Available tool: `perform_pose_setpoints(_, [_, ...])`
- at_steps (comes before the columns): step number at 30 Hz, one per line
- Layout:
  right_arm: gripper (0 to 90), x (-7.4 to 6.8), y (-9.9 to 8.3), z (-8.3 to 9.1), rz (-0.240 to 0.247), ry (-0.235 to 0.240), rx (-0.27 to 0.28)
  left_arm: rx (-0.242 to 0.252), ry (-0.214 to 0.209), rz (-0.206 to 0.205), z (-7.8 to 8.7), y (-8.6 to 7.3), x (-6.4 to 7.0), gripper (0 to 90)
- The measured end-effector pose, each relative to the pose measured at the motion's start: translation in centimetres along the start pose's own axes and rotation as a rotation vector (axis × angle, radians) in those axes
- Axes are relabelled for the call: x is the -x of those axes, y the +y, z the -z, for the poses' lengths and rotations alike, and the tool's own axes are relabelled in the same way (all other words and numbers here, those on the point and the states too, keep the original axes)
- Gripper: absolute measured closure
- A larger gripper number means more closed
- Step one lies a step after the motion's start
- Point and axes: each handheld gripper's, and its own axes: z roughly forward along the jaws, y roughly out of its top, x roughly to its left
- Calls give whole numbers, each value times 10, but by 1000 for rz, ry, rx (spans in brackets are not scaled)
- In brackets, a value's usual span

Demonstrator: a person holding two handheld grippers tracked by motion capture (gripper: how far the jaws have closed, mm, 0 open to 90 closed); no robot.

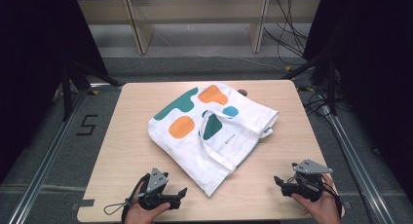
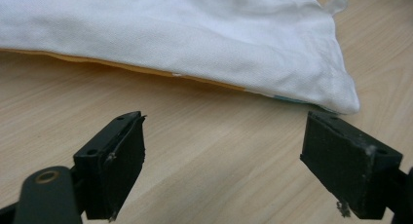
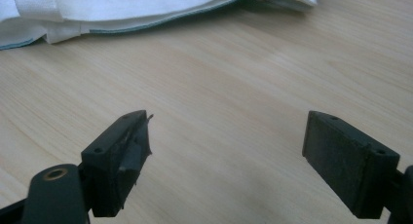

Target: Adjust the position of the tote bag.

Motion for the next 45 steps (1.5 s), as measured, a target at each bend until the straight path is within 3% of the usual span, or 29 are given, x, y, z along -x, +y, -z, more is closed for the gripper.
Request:
perform_pose_setpoints(4, [187,0,0,0,-6,0,-2,13,-2,-34,0,0,0,159])
perform_pose_setpoints(5, [195,0,0,0,-11,1,-1,-3,7,-37,0,0,0,162])
perform_pose_setpoints(8, [200,0,0,-1,-5,12,2,9,2,-22,1,0,1,164])
perform_pose_setpoints(10, [200,-1,0,0,-11,1,-6,-5,5,-38,2,1,0,165])
perform_pose_setpoints(11, [200,0,0,0,-8,1,-3,5,7,-18,1,2,2,166])
perform_pose_setpoints(13, [200,1,0,0,-9,3,-7,9,-1,-31,-1,3,3,170])
perform_pose_setpoints(15, [200,1,0,0,-13,6,-11,25,-5,-10,-3,4,6,175])
perform_pose_setpoints(20, [200,1,0,-1,-22,1,-15,29,-44,-31,-11,13,16,191])
perform_pose_setpoints(22, [200,1,0,-1,-32,9,-21,22,-53,-78,-21,21,29,188])
perform_pose_setpoints(23, [200,1,0,-1,-32,9,-21,22,-53,-78,-21,21,29,182])
perform_pose_setpoints(24, [200,1,0,-1,-35,9,-13,19,-49,-101,-29,26,40,168])
perform_pose_setpoints(28, [200,1,0,-1,-20,0,-4,6,-20,-167,-42,35,61,150])
perform_pose_setpoints(29, [200,2,0,-1,-14,2,-4,-9,-13,-205,-44,37,63,150])
perform_pose_setpoints(31, [200,2,-1,-2,-28,24,-18,-41,-13,-234,-52,39,69,153])
perform_pose_setpoints(32, [200,2,-1,-3,-32,36,-31,-38,-5,-279,-57,41,70,158])
perform_pose_setpoints(33, [200,1,0,-2,-48,52,-44,-58,2,-294,-61,42,73,163])
perform_pose_setpoints(34, [200,2,0,-3,-26,38,-35,-64,7,-305,-66,42,76,169])
perform_pose_setpoints(35, [200,-1,1,-2,-48,41,-34,-61,23,-302,-71,41,79,175])
perform_pose_setpoints(36, [200,0,0,-1,-27,26,-18,-75,35,-331,-74,42,81,181])
perform_pose_setpoints(37, [200,0,1,-2,-27,44,-19,-88,47,-356,-76,42,81,186])
perform_pose_setpoints(39, [200,0,1,-1,-19,52,-35,-93,72,-381,-81,42,82,185])
perform_pose_setpoints(40, [200,0,1,-2,-33,63,-35,-109,74,-374,-83,41,83,175])
perform_pose_setpoints(41, [200,0,1,-1,-20,39,-34,-111,81,-396,-86,40,84,176])
perform_pose_setpoints(42, [201,-2,0,-1,-51,37,-33,-116,100,-414,-87,39,85,185])
perform_pose_setpoints(43, [201,-1,1,-2,-39,39,-26,-112,94,-423,-89,39,85,185])
perform_pose_setpoints(45, [201,0,1,-1,-28,25,-19,-120,89,-404,-87,41,84,190])
